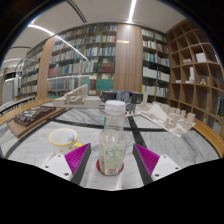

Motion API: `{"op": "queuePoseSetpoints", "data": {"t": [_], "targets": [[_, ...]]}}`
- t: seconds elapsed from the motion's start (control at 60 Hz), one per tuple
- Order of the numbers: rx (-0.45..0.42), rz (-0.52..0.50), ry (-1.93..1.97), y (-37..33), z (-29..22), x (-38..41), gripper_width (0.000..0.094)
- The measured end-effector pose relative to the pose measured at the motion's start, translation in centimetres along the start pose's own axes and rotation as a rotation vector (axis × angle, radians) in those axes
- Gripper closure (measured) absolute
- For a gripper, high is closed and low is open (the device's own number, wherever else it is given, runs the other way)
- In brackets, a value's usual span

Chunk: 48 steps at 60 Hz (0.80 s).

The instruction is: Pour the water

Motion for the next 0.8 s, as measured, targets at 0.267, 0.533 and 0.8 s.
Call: {"op": "queuePoseSetpoints", "data": {"t": [0.267,0.533,0.8], "targets": [[0.058,0.032,0.075,-13.1,-0.6,-2.7,0.0083],[0.085,0.05,0.069,-22.7,1.9,-4.9,0.0084],[0.091,0.078,0.045,-25.4,3.8,-6.7,0.0083]]}}
Point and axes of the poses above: the point between the fingertips, and its own axes, seen from behind it with the camera up: x to the left, z down, y forward, the way the camera looks, the point moved 3 cm from there along -y, backward, against the way the camera looks, and after that the axes turned 15 degrees about z, right-handed, at the moved point
